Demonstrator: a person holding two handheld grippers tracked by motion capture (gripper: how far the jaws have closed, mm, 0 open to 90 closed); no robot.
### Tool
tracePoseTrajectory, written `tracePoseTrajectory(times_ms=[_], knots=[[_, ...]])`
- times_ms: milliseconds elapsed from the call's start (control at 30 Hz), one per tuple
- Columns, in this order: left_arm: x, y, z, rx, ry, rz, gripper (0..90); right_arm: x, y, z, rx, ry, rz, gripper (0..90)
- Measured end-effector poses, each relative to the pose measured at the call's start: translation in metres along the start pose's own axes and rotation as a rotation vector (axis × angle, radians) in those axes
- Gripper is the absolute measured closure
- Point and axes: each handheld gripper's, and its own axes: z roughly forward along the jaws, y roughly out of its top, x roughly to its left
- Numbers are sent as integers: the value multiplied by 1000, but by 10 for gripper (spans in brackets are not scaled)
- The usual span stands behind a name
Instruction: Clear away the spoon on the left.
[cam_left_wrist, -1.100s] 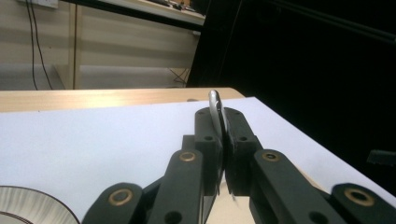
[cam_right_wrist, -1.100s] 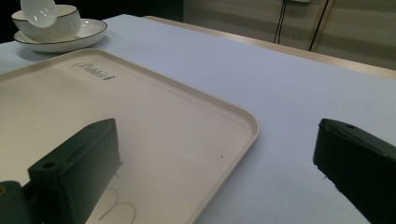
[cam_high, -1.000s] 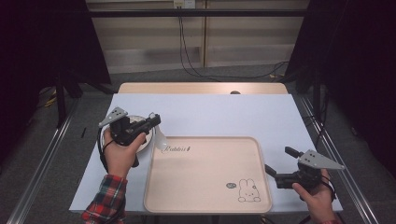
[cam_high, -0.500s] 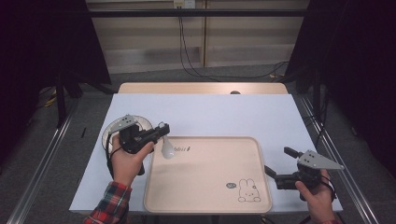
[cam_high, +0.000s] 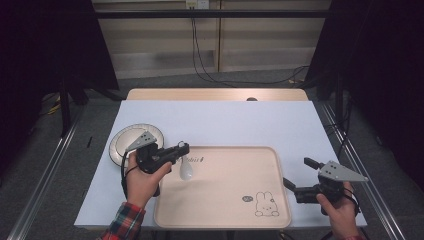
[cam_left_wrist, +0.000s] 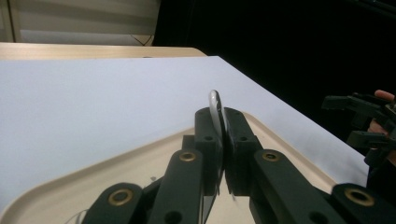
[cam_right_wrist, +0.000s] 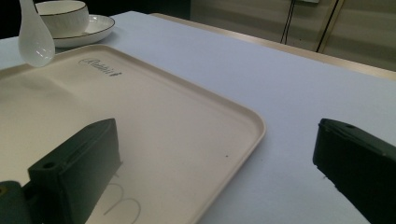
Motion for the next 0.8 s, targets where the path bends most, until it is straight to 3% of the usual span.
tracePoseTrajectory(times_ms=[800], knots=[[-15,-24,3,50,-64,-22,855,1,0,1,3,5,-7,4]])
